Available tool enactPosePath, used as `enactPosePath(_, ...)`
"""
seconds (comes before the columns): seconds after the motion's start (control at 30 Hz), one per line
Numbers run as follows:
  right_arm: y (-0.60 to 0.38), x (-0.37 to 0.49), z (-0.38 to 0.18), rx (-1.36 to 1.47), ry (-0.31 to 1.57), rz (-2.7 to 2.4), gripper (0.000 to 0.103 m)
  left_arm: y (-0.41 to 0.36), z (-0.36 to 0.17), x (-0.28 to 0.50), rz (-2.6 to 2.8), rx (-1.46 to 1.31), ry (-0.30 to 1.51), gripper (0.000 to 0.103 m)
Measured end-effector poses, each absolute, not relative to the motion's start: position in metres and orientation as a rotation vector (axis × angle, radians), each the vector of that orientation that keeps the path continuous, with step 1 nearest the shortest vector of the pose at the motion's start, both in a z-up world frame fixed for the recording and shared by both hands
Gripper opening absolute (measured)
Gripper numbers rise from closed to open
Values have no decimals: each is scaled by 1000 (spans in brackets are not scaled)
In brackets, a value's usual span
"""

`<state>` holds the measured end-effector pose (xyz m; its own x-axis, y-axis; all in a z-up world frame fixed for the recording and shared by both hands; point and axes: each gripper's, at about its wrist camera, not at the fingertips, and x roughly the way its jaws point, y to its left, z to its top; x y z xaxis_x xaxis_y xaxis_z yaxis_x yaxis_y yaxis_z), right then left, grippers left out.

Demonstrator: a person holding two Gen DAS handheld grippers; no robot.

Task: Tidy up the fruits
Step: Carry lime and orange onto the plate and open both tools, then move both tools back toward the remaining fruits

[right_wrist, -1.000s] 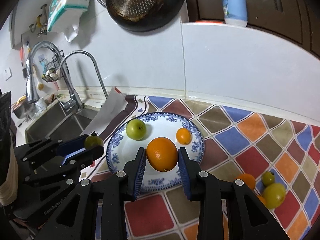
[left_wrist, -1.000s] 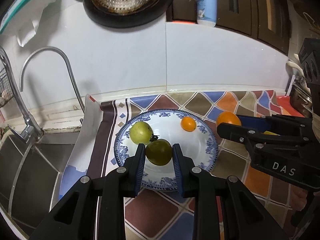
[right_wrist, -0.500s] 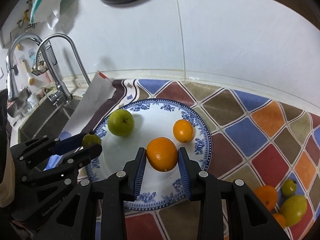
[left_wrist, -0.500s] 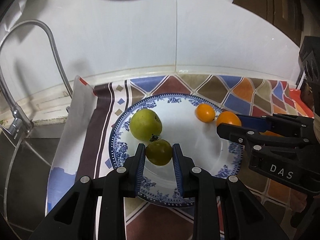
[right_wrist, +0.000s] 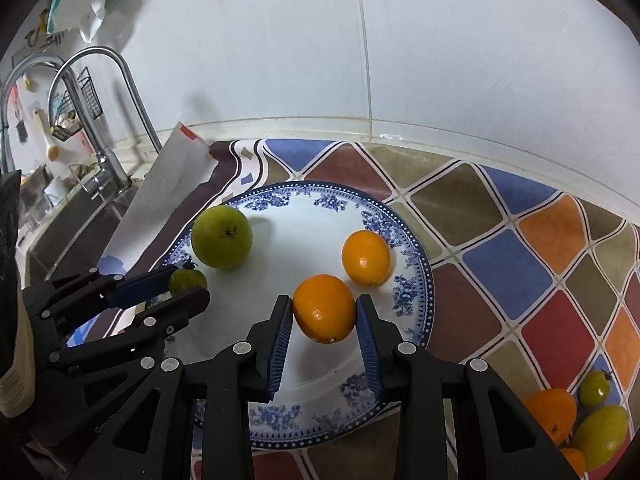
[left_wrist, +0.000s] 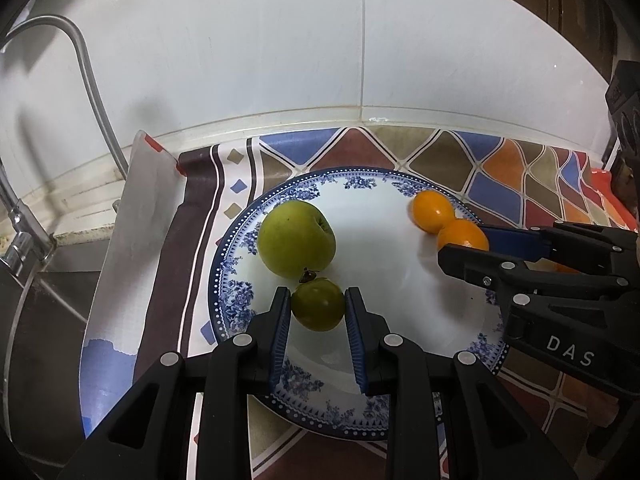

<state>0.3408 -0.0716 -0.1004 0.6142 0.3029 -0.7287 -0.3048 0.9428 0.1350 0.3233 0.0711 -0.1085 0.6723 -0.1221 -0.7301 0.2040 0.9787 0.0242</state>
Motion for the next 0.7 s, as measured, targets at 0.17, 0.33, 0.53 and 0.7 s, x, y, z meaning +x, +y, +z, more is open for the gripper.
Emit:
enactPosePath(0.17,-71,342,-101,-6,839,351,34,72,-109,323,-180,110,811,31)
enactPosePath(0.33,-71,341,-99,-3,829,344,43,76,-101,316,-163,101,791,44)
enactPosePath(0.53,-75,330,-88,-4,808,336,43,78,-84,303,-143,96,755,57)
enactPosePath(0.7,-81,311,-72,-24,770,316,43,79,-68,286,-134,88,720,63)
